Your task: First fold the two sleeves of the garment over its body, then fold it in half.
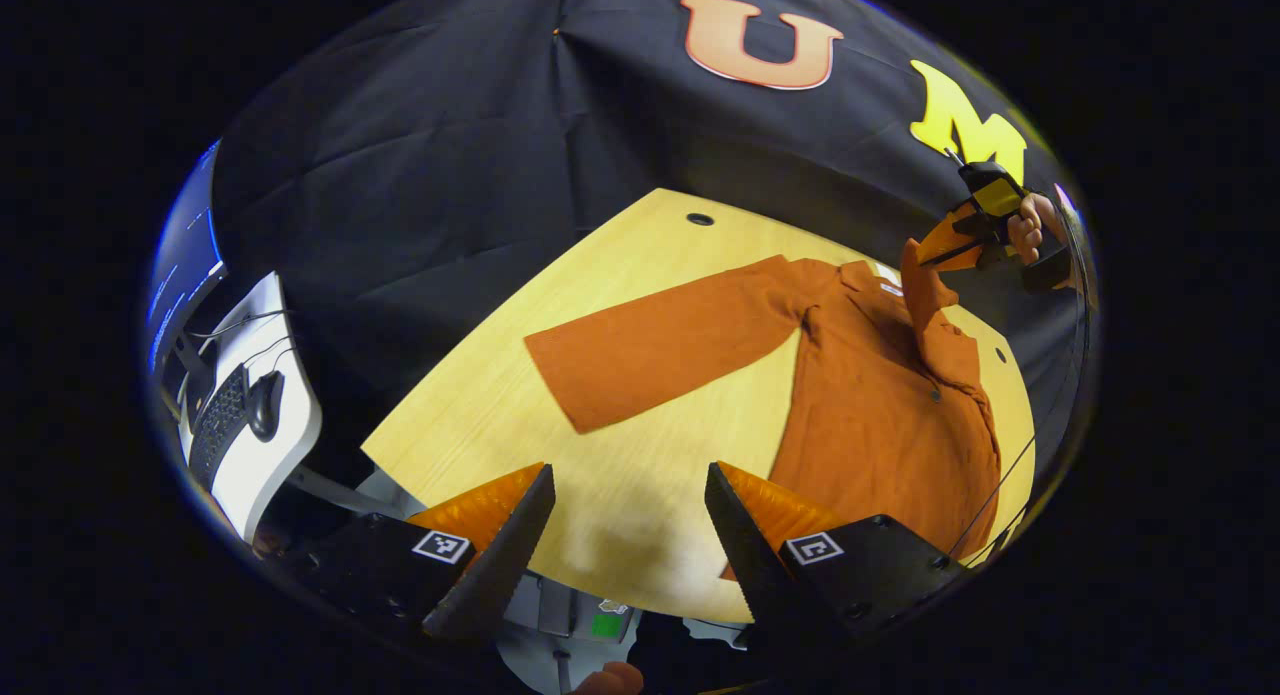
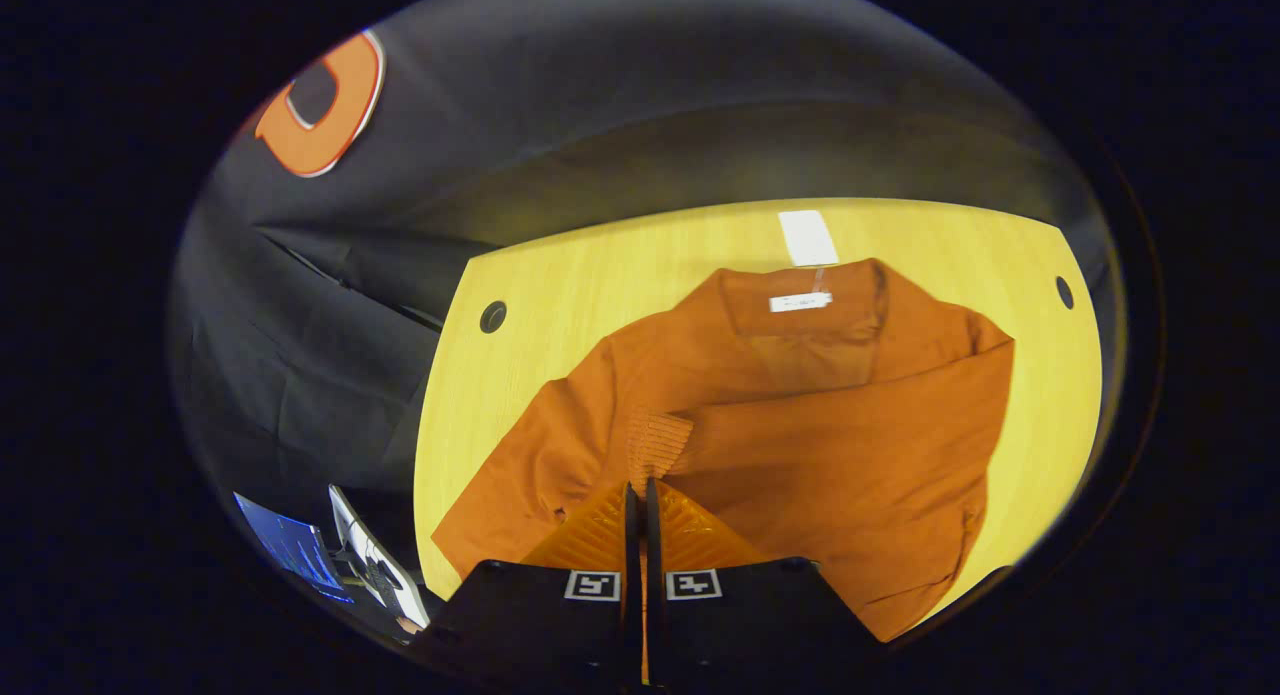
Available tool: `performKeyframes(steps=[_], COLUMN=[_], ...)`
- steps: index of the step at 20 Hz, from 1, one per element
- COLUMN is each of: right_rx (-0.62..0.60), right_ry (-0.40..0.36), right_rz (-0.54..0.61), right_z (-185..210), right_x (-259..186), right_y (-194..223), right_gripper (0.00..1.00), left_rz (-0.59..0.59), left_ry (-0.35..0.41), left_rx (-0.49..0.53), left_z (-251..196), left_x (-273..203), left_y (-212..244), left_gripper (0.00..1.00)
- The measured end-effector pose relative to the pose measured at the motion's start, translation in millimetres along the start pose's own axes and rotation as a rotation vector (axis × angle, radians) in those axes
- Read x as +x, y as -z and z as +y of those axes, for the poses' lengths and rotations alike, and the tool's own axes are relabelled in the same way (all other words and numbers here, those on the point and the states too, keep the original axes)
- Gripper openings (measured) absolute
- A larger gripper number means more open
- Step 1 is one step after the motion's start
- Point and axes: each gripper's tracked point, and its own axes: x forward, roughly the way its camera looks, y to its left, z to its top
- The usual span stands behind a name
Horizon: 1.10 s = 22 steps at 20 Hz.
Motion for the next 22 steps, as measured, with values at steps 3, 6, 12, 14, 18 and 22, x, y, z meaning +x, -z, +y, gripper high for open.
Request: performKeyframes(steps=[3, 6, 12, 14, 18, 22], right_rx=[-0.025, -0.009, 0.103, 0.145, 0.196, 0.181], right_ry=[0.027, 0.066, 0.023, 0.005, -0.023, 0.007], right_rz=[0.050, 0.094, 0.085, 0.096, 0.088, 0.127], right_z=[18, 21, 22, 21, 14, -22], right_x=[43, 81, 105, 101, 87, 45], right_y=[17, 34, 27, 27, 30, 57], right_gripper=[0.02, 0.02, 0.07, 0.16, 0.48, 0.76], left_rz=[-0.027, 0.001, 0.039, 0.058, 0.098, 0.157], left_ry=[-0.018, -0.035, -0.055, -0.050, -0.026, 0.033], left_rx=[-0.019, -0.085, -0.074, -0.113, -0.194, -0.321], left_z=[17, 21, 34, 39, 43, 34], left_x=[0, 0, 3, 9, 32, 66], left_y=[0, 10, 26, 26, 7, -34], left_gripper=[0.98, 0.98, 0.98, 0.98, 0.98, 0.99])
